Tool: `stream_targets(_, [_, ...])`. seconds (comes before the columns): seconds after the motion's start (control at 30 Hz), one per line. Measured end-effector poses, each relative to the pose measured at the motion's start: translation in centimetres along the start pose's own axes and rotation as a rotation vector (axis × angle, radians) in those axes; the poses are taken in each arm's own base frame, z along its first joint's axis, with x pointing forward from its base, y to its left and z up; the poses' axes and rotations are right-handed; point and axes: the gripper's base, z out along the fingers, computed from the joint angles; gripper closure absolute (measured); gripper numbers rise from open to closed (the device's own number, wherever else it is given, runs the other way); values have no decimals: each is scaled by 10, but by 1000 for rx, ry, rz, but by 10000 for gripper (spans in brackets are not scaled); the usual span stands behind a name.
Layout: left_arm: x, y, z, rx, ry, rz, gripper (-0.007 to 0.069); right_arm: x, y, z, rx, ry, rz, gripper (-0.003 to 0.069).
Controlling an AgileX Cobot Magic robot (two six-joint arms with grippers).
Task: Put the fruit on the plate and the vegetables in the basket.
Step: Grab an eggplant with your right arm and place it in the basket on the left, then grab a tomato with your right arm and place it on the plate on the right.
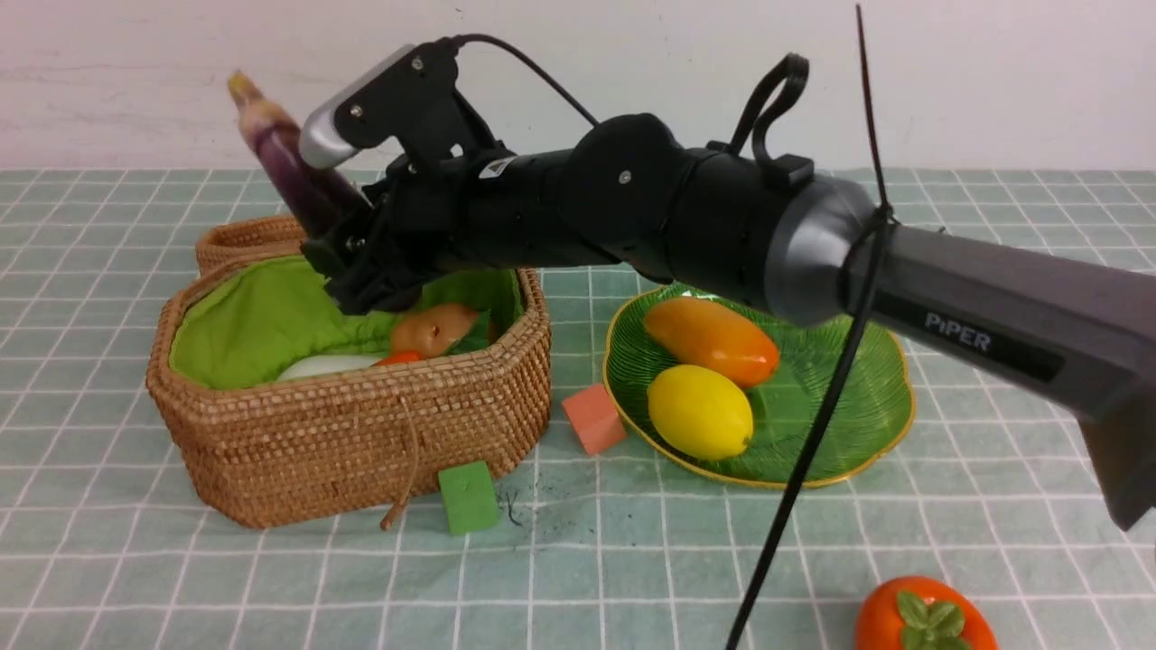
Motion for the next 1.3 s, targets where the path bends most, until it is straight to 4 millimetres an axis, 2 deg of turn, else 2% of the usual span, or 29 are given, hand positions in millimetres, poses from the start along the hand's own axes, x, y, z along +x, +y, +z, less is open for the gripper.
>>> stream_targets(0.1, [0,0,0,0,0,0,480,-10,2,-9,-18,-11,-4,-13])
stream_targets(0.13, [0,0,0,0,0,0,480,-21,4,-21,-50,-11,-22,-15])
stream_targets(0.2, [0,0,0,0,0,0,480,-29,5,-32,-80,-5,-36,-12])
stream_targets(0.23, [0,0,0,0,0,0,480,-42,7,-54,-138,18,-35,1])
stream_targets(0.3, [0,0,0,0,0,0,480,-57,5,-87,-204,81,5,30])
stream_targets(0.37, [0,0,0,0,0,0,480,-62,0,-114,-231,172,45,60])
stream_targets(0.43, [0,0,0,0,0,0,480,-58,-9,-149,-218,345,77,95])
stream_targets(0.47, [0,0,0,0,0,0,480,-56,-11,-154,-208,376,83,99])
stream_targets(0.53, [0,0,0,0,0,0,480,-47,-17,-180,-162,483,126,112])
stream_targets(0.57, [0,0,0,0,0,0,480,-33,-25,-207,-101,532,184,117])
stream_targets(0.6, [0,0,0,0,0,0,480,-24,-26,-215,-86,551,216,118])
stream_targets(0.67, [0,0,0,0,0,0,480,-7,-28,-247,-20,546,300,119])
stream_targets(0.7, [0,0,0,0,0,0,480,13,-31,-261,20,575,372,119])
stream_targets(0.77, [0,0,0,0,0,0,480,44,-33,-281,87,619,469,119])
stream_targets(0.83, [0,0,0,0,0,0,480,78,-36,-290,134,676,560,119])
stream_targets(0.87, [0,0,0,0,0,0,480,105,-38,-294,160,721,635,119])
stream_targets(0.9, [0,0,0,0,0,0,480,112,-37,-294,159,739,652,119])
stream_targets(0.93, [0,0,0,0,0,0,480,139,-36,-295,171,777,738,119])
stream_targets(1.0, [0,0,0,0,0,0,480,163,-35,-297,181,790,830,119])
stream_targets(1.13, [0,0,0,0,0,0,480,191,-40,-290,197,741,919,119])
stream_targets(1.3, [0,0,0,0,0,0,480,213,-48,-276,179,775,965,119])
